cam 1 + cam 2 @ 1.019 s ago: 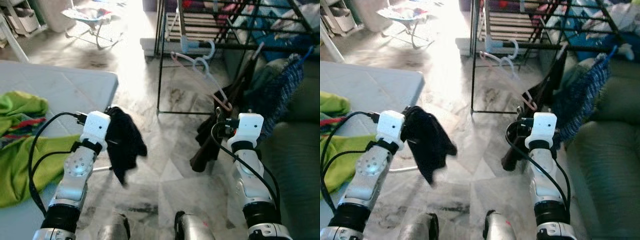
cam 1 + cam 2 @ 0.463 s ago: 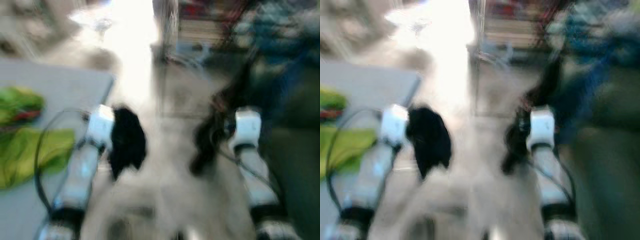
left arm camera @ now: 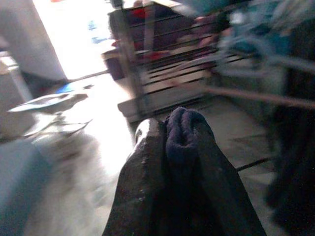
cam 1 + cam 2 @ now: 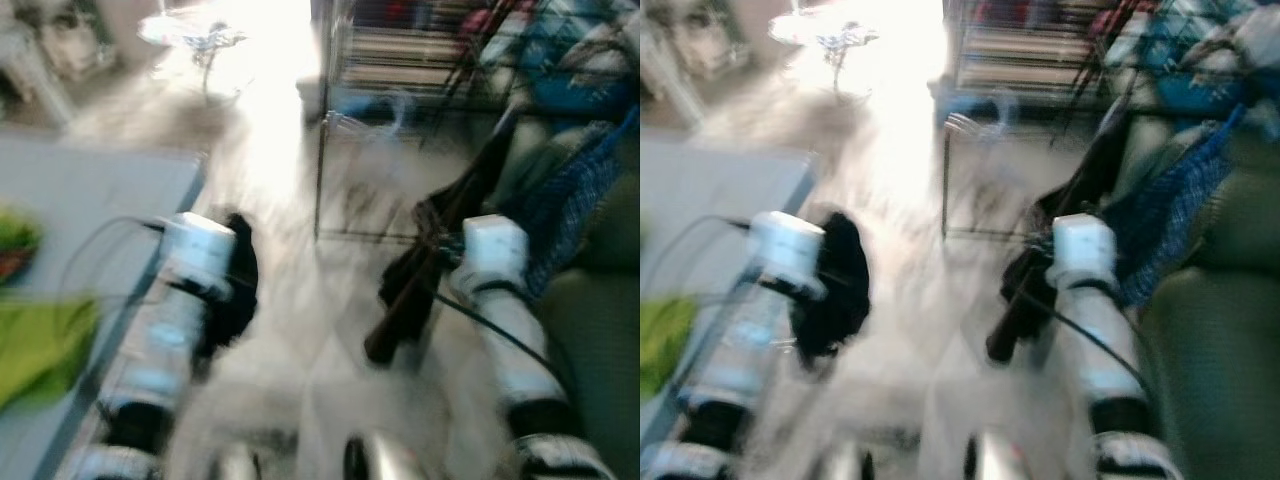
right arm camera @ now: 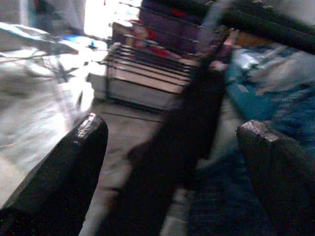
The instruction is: Hang hanger
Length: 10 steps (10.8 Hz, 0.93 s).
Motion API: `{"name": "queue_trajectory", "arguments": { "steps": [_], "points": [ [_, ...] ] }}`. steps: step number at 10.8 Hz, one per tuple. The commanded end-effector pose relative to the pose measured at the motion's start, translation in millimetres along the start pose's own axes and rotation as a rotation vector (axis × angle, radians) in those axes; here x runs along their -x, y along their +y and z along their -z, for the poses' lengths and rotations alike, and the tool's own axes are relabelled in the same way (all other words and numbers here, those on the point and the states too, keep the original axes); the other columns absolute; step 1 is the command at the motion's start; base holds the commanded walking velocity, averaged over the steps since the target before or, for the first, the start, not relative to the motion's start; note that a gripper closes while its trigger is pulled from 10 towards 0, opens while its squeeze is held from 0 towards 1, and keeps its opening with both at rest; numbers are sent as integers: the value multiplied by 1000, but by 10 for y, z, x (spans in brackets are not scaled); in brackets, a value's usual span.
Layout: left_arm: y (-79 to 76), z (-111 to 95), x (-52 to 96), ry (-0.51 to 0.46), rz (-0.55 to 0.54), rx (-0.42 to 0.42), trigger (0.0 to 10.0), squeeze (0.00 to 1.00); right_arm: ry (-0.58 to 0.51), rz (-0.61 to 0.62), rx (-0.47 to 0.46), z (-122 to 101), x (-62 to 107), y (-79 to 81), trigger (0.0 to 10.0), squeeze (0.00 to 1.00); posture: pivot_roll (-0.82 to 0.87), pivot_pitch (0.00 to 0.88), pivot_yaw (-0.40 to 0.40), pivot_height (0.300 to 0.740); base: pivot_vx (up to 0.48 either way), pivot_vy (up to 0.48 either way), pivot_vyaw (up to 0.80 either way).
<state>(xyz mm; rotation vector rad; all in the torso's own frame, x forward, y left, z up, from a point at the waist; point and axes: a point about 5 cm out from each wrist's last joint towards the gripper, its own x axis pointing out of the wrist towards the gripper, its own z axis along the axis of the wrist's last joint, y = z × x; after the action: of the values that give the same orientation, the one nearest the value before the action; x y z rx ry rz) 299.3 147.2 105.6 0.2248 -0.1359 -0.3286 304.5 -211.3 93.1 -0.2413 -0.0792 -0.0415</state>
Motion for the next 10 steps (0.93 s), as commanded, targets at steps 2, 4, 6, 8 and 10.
{"name": "queue_trajectory", "arguments": {
  "steps": [2, 4, 6, 8, 10],
  "points": [
    [133, -31, 14, -2, -34, -9, 10000, 0, -39, -50, 13, -80, -50, 86, 10000, 0, 26, 120, -38, 740, 178, 371, 0],
    [132, -27, 13, 0, -34, -8, 10000, 0, -35, -86, 35, -95, -105, 29, 10000, 0, 26, 121, -41, 740, 0, 437, 0],
    [116, -41, 17, -14, -18, -20, 10000, 0, -33, -94, 49, -97, -127, -3, 10000, 0, 24, 122, -43, 740, 0, 427, 0],
    [71, -43, 22, -17, 0, -31, 10000, 0, -30, -100, 52, -87, -126, 6, 10000, 0, 24, 122, -43, 740, 476, 0, 0],
    [53, -43, 16, -18, 9, -22, 10000, 0, -30, -140, 87, -75, -116, 32, 10000, 0, 23, 125, -42, 740, 154, 0, 0]
  ]
}}
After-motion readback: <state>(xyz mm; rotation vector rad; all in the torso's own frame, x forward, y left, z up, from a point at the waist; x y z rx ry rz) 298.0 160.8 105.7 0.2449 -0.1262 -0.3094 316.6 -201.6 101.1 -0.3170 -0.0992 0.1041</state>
